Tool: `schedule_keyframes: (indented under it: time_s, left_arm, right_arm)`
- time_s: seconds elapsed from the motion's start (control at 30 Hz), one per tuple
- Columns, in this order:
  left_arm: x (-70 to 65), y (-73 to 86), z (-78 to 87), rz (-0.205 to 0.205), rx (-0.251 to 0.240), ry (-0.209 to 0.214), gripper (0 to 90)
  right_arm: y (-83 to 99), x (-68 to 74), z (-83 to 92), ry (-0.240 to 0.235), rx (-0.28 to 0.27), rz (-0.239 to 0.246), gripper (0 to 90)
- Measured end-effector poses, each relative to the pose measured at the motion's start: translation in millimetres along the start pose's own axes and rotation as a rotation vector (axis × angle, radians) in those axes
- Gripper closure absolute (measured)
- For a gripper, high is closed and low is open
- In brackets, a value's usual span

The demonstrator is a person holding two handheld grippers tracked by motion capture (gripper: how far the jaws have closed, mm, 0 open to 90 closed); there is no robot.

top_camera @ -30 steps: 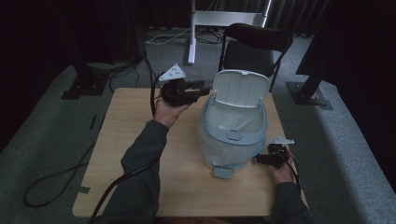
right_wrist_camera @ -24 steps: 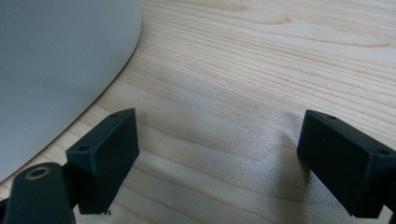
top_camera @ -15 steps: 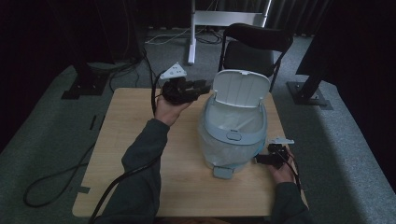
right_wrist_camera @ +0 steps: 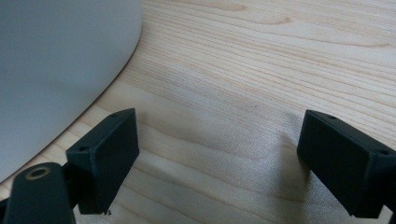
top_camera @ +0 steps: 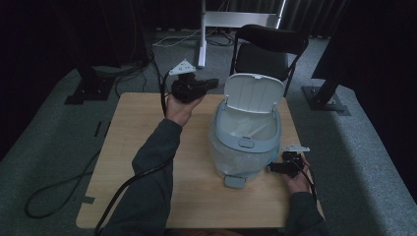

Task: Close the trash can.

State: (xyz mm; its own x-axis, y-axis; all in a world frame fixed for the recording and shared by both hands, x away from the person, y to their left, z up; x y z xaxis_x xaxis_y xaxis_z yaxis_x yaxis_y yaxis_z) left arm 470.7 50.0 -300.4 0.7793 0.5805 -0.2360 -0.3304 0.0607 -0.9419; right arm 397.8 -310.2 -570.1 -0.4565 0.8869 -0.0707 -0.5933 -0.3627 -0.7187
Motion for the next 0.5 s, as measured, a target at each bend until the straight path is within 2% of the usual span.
schedule_keyframes:
  time_s: [0.33, 0.5]
  left_arm:
    - [-2.9, -2.8, -17.7, 0.004, 0.014, 0.03, 88.7]
    - [-4.2, -4.7, -18.5, 0.005, 0.013, 0.045, 89.2]
  right_arm:
    - [0.0, 0.0, 0.0, 0.0, 0.0, 0.0, 11.6]
    - [0.0, 0.0, 0.0, 0.0, 0.0, 0.0, 11.6]
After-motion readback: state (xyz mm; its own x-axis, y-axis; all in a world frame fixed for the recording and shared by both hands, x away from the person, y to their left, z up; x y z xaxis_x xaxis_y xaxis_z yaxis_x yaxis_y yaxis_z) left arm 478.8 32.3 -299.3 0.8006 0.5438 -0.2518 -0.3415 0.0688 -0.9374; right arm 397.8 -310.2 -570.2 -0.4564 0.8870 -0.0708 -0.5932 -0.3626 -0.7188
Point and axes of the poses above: each handheld gripper's, and its own axes: z roughly backward along the jaws, y roughly out of its underside, x roughly to its left, the point moved 3 cm from there along -z, roughly forward along the jaws, and after that the axes turned 6 degrees about z, right-handed, at the moved point
